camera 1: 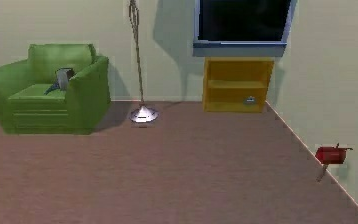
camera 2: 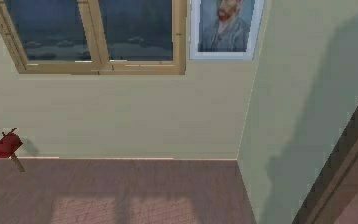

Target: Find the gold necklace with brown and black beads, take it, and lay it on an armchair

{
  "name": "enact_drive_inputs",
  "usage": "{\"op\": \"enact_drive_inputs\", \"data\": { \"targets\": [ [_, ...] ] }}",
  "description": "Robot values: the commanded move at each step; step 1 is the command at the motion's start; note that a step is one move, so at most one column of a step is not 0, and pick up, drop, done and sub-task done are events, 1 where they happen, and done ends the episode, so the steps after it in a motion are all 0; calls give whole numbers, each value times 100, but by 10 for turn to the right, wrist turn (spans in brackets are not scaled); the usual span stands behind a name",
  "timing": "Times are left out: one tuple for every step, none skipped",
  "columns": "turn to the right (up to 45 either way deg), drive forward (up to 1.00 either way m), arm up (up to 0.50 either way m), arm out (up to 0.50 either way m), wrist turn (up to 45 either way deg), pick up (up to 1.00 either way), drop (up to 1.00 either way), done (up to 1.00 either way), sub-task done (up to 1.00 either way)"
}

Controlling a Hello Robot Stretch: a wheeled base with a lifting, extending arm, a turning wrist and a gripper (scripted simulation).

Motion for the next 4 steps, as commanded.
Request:
{"op": "enact_drive_inputs", "data": {
  "targets": [
    [-30,0,0,0,0,0,0,0,0],
    [0,40,0,0,0,0,0,0,0],
    [-360,0,0,0,0,0,0,0,0],
    [0,30,0,0,0,0,0,0,0]
  ]
}}
